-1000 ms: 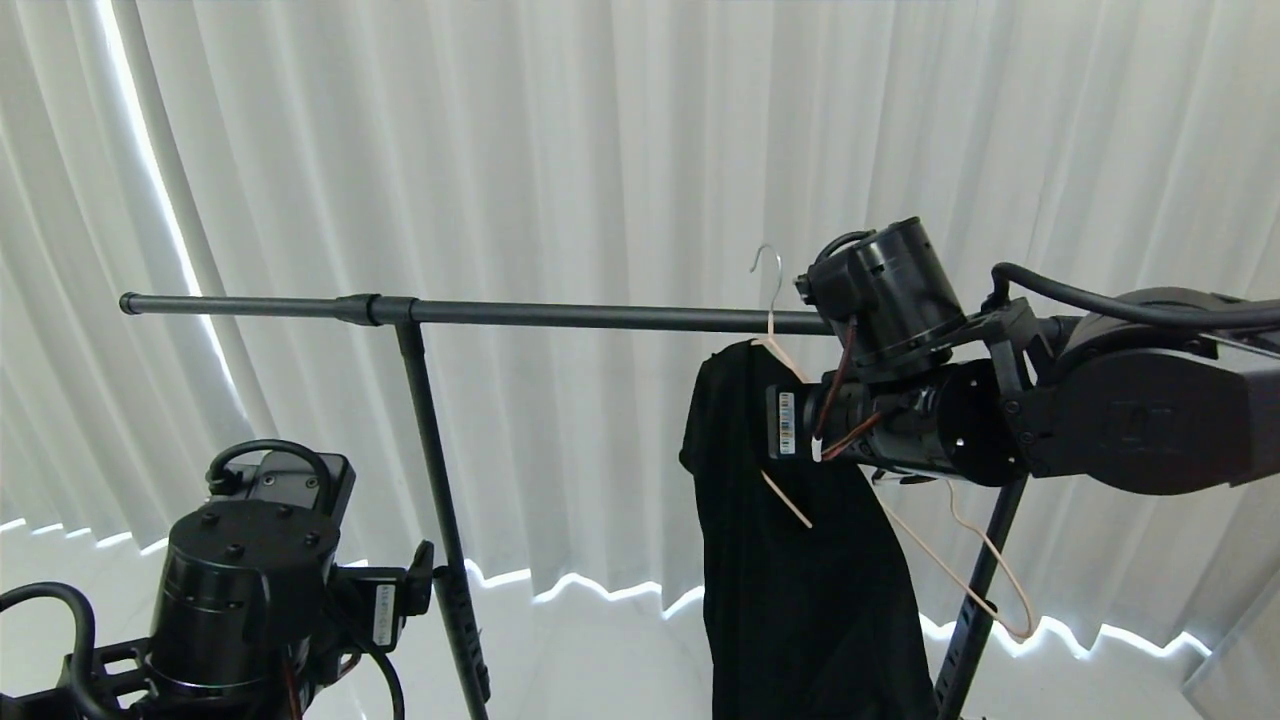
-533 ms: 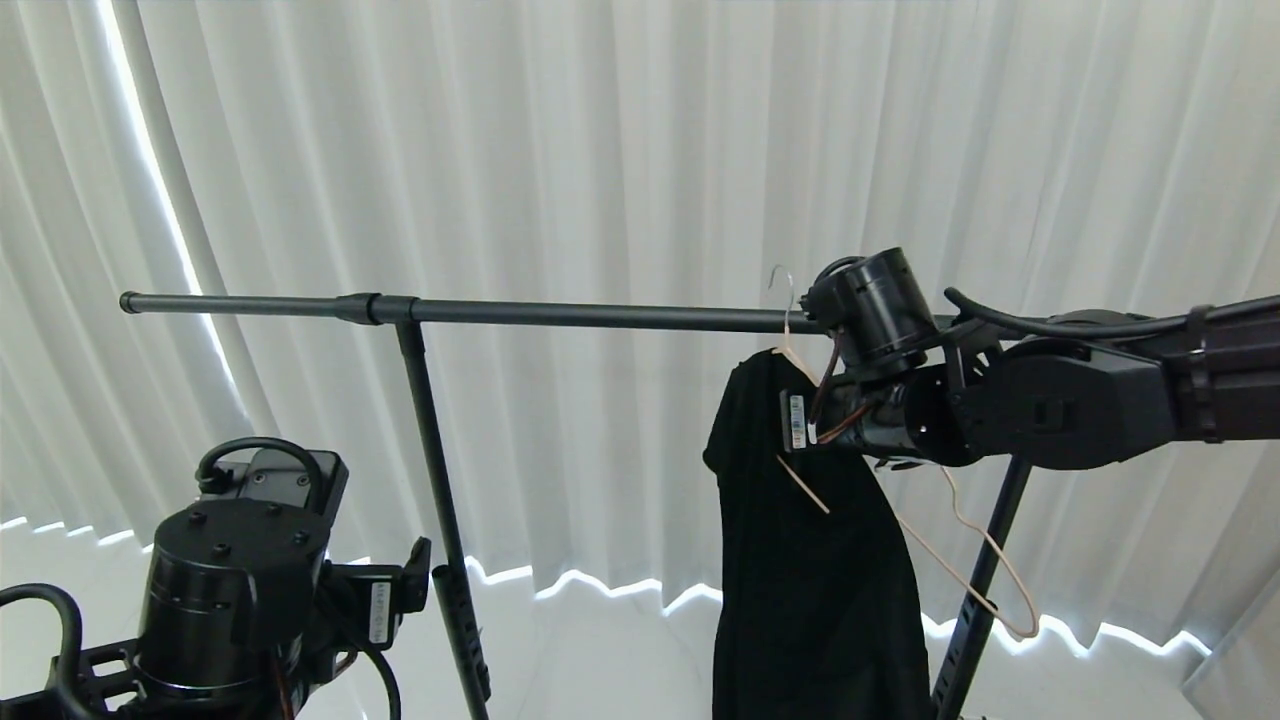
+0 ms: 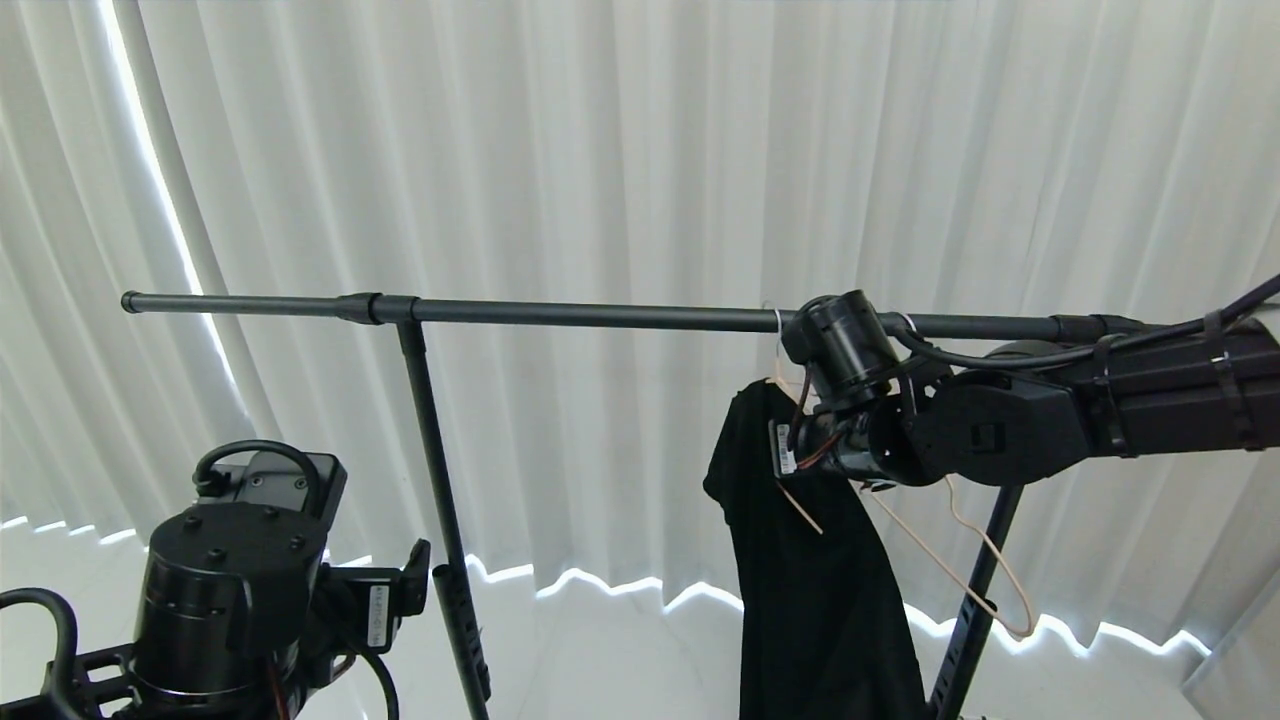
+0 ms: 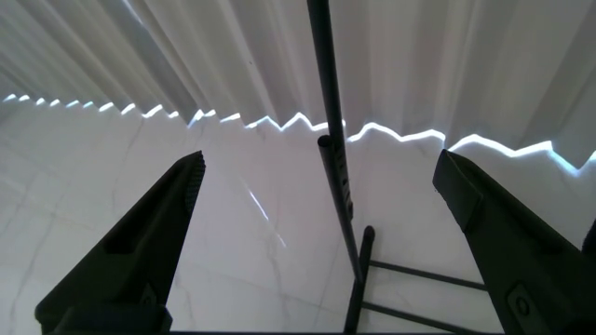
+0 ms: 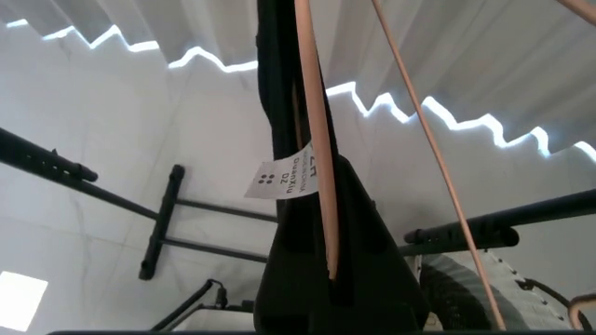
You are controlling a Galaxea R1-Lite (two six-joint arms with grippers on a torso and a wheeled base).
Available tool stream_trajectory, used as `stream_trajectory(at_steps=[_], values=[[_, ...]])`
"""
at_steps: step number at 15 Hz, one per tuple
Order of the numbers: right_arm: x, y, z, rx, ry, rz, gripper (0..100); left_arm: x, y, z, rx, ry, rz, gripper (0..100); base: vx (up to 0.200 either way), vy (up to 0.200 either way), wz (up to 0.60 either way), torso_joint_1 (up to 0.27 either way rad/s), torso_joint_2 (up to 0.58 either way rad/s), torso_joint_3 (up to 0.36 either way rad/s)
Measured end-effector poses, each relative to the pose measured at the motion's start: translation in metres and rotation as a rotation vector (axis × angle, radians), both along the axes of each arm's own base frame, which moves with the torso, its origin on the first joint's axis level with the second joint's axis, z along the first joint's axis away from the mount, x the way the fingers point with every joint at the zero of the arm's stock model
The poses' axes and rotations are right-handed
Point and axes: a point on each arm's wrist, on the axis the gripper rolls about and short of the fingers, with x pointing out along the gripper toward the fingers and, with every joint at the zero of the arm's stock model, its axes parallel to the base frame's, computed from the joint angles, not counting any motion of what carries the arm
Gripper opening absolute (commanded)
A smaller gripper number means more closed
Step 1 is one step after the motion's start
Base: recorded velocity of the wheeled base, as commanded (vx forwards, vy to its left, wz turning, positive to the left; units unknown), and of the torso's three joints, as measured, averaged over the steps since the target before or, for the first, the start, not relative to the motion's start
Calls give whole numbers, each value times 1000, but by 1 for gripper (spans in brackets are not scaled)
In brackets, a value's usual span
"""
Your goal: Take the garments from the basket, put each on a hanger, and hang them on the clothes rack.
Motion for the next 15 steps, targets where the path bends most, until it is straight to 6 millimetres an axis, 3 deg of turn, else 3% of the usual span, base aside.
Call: stream_trajectory(at_steps=[2, 3, 6, 8, 10, 12, 15], values=[[0, 1, 0, 3, 0, 2, 0, -2, -1, -1, 1, 1, -10, 100, 0, 0, 0, 0, 0, 0], [-1, 2, 1, 8, -1, 2, 100, -3, -2, -1, 2, 2, -14, 100, 0, 0, 0, 0, 0, 0], [-11, 1, 12, 39, -12, 2, 100, -3, -2, -1, 3, 0, -12, 100, 0, 0, 0, 0, 0, 0], [-30, -8, 29, 12, 19, 18, 100, -5, 0, -4, 13, 9, -7, 100, 0, 0, 0, 0, 0, 0], [-55, -25, 49, -37, 63, 35, 100, -9, 2, -8, 23, 24, -7, 100, 0, 0, 0, 0, 0, 0], [-83, -49, 72, -85, 59, 27, 100, -12, 4, -11, 29, 34, -6, 100, -200, 0, 0, 2, 0, 5], [-108, -85, 78, -222, 14, -29, 100, -13, 5, -11, 30, 35, -6, 100, -200, 0, 0, 7, 2, -1]])
